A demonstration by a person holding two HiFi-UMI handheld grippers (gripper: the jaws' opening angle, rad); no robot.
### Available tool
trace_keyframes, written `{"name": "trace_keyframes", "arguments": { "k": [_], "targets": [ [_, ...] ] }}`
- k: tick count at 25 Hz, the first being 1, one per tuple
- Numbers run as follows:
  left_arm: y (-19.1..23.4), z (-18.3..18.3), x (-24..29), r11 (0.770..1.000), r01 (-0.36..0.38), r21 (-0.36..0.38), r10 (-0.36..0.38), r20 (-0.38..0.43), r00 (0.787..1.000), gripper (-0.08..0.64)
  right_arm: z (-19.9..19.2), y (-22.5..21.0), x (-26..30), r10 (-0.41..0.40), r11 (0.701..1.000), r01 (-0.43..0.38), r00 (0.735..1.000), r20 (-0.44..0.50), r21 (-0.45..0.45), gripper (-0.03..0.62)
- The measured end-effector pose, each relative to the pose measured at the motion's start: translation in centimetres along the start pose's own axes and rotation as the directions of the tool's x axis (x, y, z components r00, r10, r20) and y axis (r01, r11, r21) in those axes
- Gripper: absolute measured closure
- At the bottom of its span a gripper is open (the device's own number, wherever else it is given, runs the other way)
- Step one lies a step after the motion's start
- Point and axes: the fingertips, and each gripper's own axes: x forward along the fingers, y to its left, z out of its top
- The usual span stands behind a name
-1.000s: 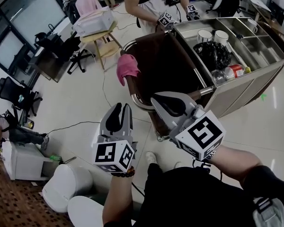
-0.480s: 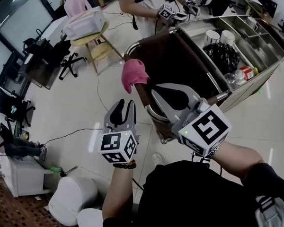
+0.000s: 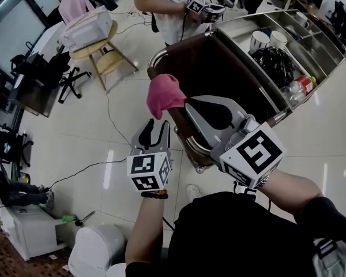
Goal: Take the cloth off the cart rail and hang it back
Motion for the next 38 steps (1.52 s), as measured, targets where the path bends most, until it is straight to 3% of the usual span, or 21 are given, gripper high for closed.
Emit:
{"name": "trace_keyframes", "arguments": {
  "k": [4, 16, 20, 26, 29, 33, 38],
  "targets": [
    [3.1, -0.7, 2.0, 1.0, 0.012, -0.008, -0.012, -0.04, 0.999, 0.394, 0.2, -0.6, 3.2, -0.037, 0.999, 0.037, 0.999, -0.023, 0.005, 0.6],
    [5.4, -3.5, 5.5, 1.0, 0.018, -0.002, -0.018, -0.128, 0.992, 0.39, -0.5, -2.6, 4.6, -0.089, 0.996, 0.088, 0.995, -0.05, -0.008, 0.6],
    [5.9, -3.5, 5.6, 1.0, -0.003, -0.006, 0.002, -0.133, 0.991, 0.44, -0.8, -2.6, 4.8, -0.08, 0.997, 0.08, 0.995, -0.053, -0.01, 0.6],
    [6.3, -2.7, 4.7, 1.0, -0.029, -0.005, 0.028, -0.11, 0.994, 0.545, -0.5, -2.4, 4.4, -0.066, 0.998, 0.065, 0.997, -0.048, -0.011, 0.6],
    [6.1, -1.9, 4.3, 0.999, -0.045, -0.007, 0.045, -0.08, 0.996, 0.551, -0.3, -2.2, 4.0, -0.057, 0.998, 0.057, 0.998, -0.039, -0.011, 0.6],
    [6.0, -0.7, 3.3, 0.997, -0.082, -0.001, 0.082, -0.037, 0.996, 0.552, -0.8, -1.7, 2.7, -0.064, 0.992, 0.076, 0.99, -0.127, 0.097, 0.6],
    [5.2, 1.7, 1.7, 0.991, -0.131, 0.008, 0.13, 0.037, 0.991, 0.552, 0.6, -2.0, 1.2, -0.038, 0.999, 0.039, 0.999, -0.033, 0.026, 0.6]
  ]
}}
